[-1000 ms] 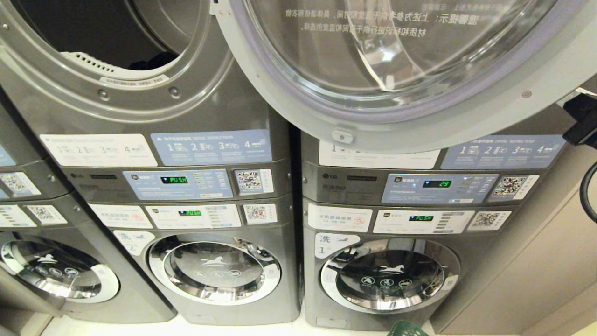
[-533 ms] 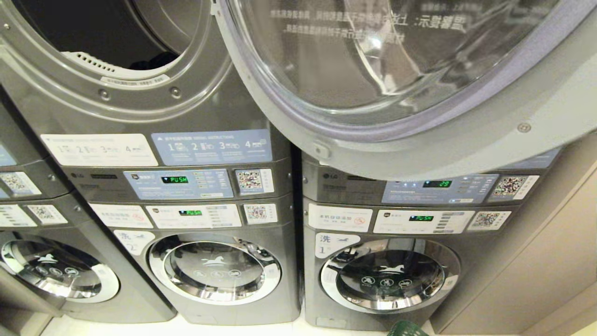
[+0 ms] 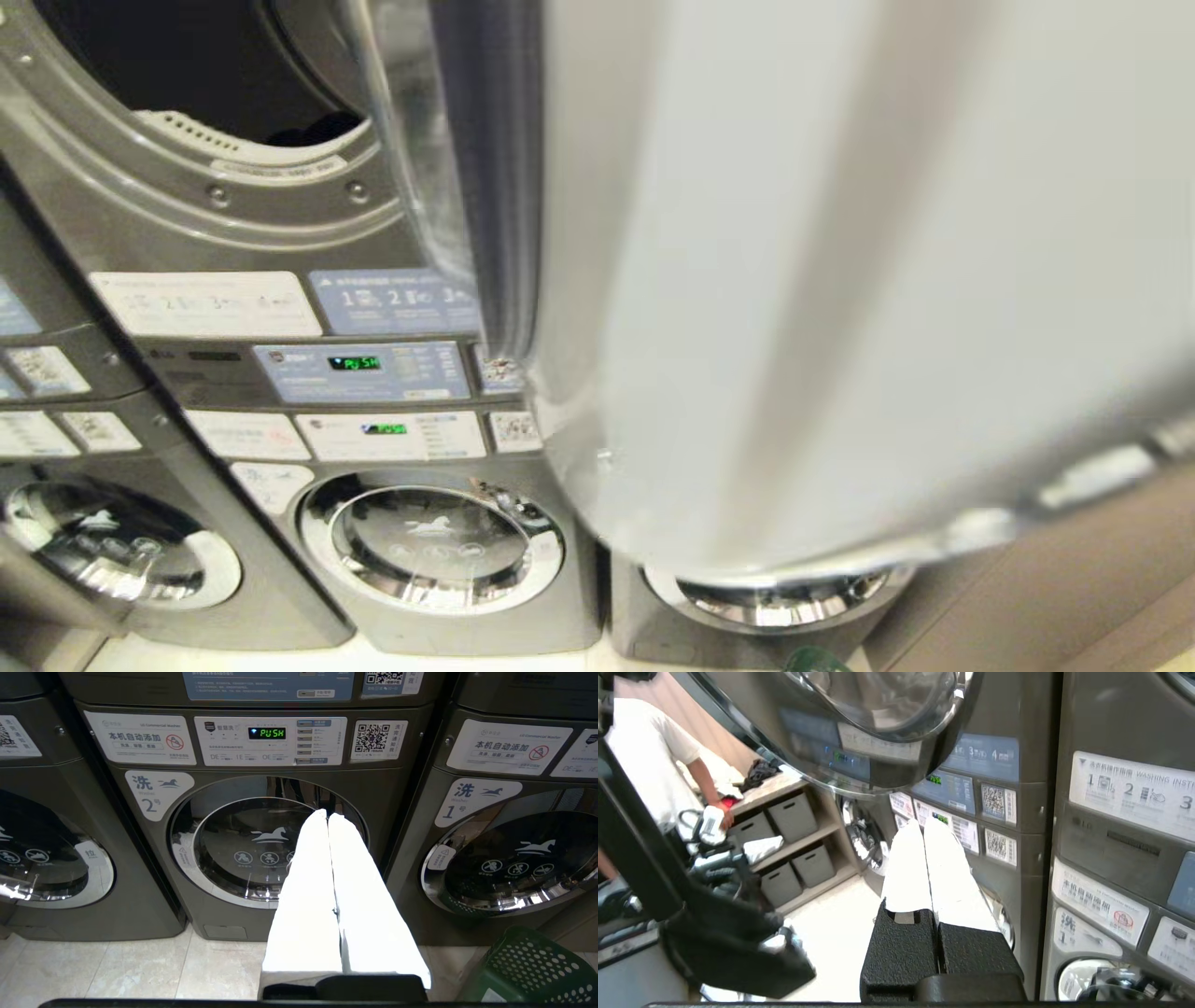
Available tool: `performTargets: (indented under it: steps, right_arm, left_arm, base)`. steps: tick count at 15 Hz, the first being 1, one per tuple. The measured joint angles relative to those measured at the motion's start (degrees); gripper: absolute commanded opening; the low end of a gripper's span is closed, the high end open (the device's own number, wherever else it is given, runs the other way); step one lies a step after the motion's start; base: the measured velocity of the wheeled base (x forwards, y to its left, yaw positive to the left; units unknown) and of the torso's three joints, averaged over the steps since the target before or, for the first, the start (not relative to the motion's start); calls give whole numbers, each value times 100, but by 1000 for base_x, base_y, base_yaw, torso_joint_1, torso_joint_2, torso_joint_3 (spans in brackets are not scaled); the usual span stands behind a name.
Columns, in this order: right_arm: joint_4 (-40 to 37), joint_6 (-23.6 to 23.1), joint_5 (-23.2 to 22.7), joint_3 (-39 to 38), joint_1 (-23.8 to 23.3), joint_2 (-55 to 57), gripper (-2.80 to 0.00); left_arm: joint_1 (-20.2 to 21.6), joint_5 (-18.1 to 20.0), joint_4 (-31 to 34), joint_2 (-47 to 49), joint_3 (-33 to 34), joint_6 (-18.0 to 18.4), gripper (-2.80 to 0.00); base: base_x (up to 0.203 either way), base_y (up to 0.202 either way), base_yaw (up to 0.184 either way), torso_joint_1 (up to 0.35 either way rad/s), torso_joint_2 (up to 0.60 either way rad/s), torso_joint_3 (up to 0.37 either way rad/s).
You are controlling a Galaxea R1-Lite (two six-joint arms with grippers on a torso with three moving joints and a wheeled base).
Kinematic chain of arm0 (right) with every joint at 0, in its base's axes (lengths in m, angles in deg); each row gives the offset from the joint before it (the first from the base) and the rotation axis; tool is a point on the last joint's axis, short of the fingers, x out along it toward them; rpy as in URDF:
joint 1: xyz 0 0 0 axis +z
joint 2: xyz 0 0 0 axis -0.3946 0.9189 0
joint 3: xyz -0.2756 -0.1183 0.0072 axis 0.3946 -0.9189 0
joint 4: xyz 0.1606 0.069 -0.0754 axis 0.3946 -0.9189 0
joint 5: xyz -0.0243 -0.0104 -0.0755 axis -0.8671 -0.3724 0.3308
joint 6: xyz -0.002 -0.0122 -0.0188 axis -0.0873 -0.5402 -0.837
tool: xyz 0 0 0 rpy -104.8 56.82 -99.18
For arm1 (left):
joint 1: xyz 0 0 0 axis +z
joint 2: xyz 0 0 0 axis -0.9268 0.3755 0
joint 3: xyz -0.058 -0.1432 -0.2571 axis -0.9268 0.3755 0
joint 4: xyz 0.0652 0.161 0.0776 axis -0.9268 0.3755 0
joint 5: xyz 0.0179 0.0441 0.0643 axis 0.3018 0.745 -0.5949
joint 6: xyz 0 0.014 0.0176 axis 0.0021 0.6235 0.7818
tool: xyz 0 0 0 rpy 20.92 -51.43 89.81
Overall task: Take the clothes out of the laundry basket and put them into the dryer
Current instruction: Close the dryer
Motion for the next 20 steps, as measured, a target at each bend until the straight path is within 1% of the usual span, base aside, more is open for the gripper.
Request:
performTargets:
  steps: [10,12,15,17,20]
  right_arm:
    - [-49,-19,25,-265,25,-463,-280]
    - [-60,-130,33,-319,21,-555,-280]
    - [-60,-160,33,-349,16,-617,-280]
    - [-58,-256,20,-285,16,-578,-280]
    - [19,-400,-89,47,19,-128,-280]
  left_arm:
    - [0,0,-2,-1,0,2,-280]
    - [0,0,-1,0,0,2,-280]
    - [0,0,-1,2,0,2,-280]
    - [0,0,-1,1,0,2,-280]
    - [0,0,-1,2,0,4,-280]
  base:
    - [0,0,0,0,0,0]
    - [0,0,0,0,0,0]
    - [0,0,0,0,0,0]
    - [0,0,0,0,0,0]
    - [0,0,0,0,0,0]
